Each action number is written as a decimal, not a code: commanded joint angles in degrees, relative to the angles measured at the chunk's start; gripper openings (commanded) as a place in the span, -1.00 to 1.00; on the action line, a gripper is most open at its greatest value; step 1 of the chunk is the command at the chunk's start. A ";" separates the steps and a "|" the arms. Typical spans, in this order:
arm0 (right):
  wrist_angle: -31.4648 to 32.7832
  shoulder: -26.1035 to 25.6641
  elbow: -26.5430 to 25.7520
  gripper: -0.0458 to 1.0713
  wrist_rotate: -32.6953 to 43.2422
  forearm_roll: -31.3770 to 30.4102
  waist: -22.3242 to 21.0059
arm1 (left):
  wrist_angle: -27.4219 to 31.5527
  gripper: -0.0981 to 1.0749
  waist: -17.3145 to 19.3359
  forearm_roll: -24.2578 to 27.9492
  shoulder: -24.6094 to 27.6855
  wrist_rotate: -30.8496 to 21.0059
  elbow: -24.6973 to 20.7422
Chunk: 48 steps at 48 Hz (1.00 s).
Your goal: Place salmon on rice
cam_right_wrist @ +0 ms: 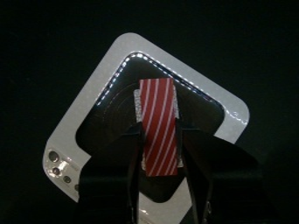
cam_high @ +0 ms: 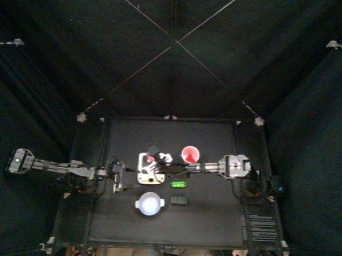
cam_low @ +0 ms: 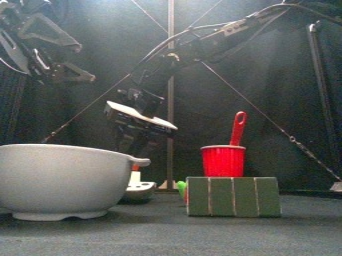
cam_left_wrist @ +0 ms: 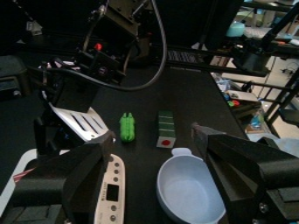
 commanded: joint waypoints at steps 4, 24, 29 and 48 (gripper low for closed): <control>-0.09 -1.32 -1.58 0.37 0.00 -0.18 -0.26 | -0.26 0.92 0.09 0.09 0.09 0.00 -0.70; 0.35 -1.32 -1.93 0.46 0.00 -0.18 -0.26 | -0.26 0.92 0.09 0.00 0.09 0.09 -0.70; 1.41 -1.67 -2.81 0.44 -0.09 -0.44 -0.18 | -0.18 0.92 0.09 0.00 0.18 0.00 -0.70; 6.24 -1.32 -4.83 0.43 0.00 -3.60 0.53 | -0.18 0.92 0.09 0.00 0.09 0.00 -0.70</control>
